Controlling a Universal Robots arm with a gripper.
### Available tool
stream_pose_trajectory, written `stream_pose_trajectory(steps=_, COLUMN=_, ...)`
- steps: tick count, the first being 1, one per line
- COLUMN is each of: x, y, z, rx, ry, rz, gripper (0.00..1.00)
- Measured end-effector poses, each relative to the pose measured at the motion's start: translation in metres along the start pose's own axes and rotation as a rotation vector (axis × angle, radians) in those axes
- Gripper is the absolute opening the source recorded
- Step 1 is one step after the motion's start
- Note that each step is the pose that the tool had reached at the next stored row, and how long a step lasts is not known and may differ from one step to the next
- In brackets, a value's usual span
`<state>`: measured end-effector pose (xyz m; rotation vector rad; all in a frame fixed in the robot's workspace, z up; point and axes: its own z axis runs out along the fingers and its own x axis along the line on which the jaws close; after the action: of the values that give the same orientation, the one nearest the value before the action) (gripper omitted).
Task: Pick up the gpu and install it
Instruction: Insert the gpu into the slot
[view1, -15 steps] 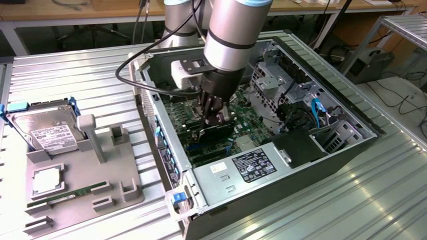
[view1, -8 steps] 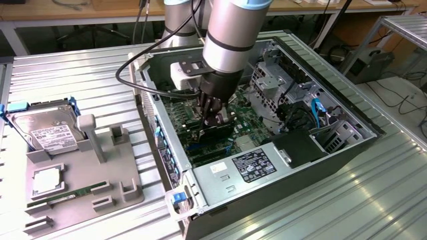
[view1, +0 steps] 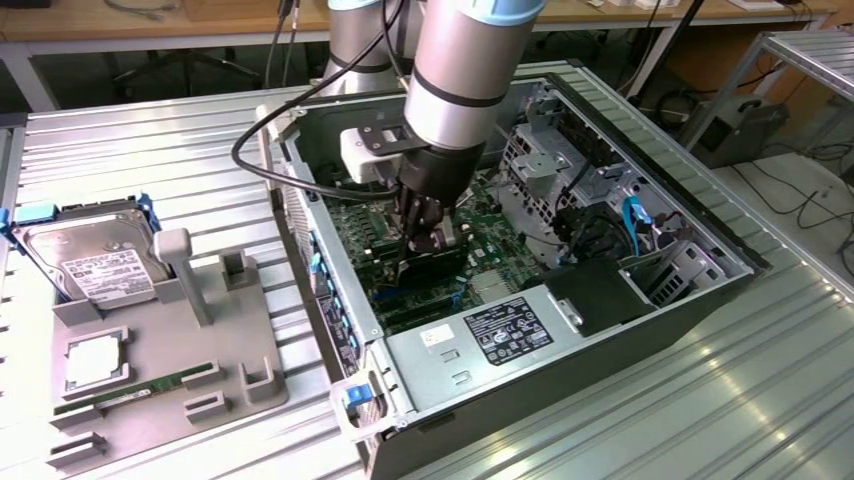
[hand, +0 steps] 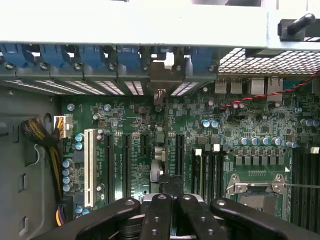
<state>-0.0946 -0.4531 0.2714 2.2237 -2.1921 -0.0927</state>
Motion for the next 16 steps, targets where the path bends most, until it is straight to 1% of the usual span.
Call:
stream_pose_trajectory(steps=9, x=0.0004, y=0.0015, z=0.0012, rx=-0.0001, ry=0.0003, rz=0.000, gripper=0.11)
stream_pose_trajectory(steps=13, x=0.0005, y=0.0025, z=0.0038, rx=-0.0004, ry=0.0007, rz=0.000, gripper=0.11)
stream_pose_trajectory(steps=14, x=0.0004, y=0.0025, z=0.0034, rx=0.0000, ry=-0.0001, rz=0.000, gripper=0.11)
stream_pose_trajectory(steps=15, x=0.0001, y=0.0026, z=0.0011, rx=0.0010, ry=-0.0023, rz=0.000, gripper=0.11)
stream_pose_trajectory(steps=16, x=0.0000, y=0.0028, z=-0.0023, rx=0.0011, ry=-0.0024, rz=0.000, gripper=0.11)
